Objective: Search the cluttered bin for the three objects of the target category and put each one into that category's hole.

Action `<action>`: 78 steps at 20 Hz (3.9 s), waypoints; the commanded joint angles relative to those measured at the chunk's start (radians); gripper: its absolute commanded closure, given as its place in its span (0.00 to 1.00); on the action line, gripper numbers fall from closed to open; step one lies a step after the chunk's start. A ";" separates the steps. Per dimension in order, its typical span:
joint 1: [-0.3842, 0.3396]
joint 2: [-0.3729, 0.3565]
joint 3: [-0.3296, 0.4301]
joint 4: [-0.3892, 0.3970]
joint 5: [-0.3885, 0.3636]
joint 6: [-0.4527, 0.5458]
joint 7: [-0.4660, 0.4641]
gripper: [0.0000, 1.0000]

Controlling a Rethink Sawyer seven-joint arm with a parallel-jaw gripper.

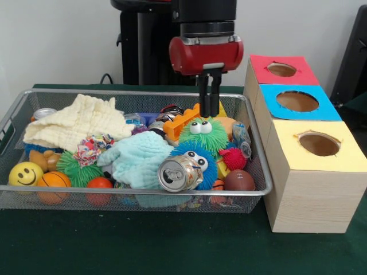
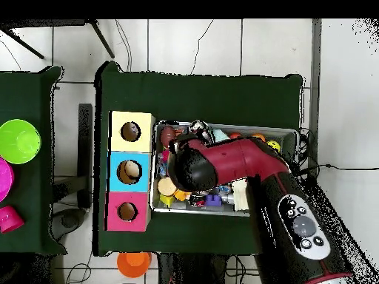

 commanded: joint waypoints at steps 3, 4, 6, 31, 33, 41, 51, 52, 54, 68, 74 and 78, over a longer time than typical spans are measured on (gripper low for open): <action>-0.158 0.058 0.154 0.020 -0.061 0.176 -0.366 1.00; -0.167 0.067 0.163 0.022 -0.066 0.170 -0.366 1.00; -0.189 0.089 0.181 0.013 -0.078 0.172 -0.380 1.00; -0.255 0.199 0.302 0.002 -0.165 0.155 -0.335 0.00; -0.259 0.202 0.309 0.003 -0.165 0.169 -0.342 0.00; -0.258 0.193 0.289 -0.030 -0.214 0.126 -0.292 0.00; -0.255 0.197 0.274 -0.064 -0.261 0.148 -0.303 0.00; -0.253 0.195 0.276 -0.065 -0.262 0.147 -0.299 0.00; -0.252 0.199 0.285 -0.068 -0.262 0.136 -0.292 0.00; -0.219 0.249 0.250 -0.098 -0.342 0.079 -0.253 0.00; -0.229 0.255 0.251 -0.103 -0.370 0.073 -0.252 0.00; -0.228 0.254 0.242 -0.107 -0.404 0.066 -0.247 0.00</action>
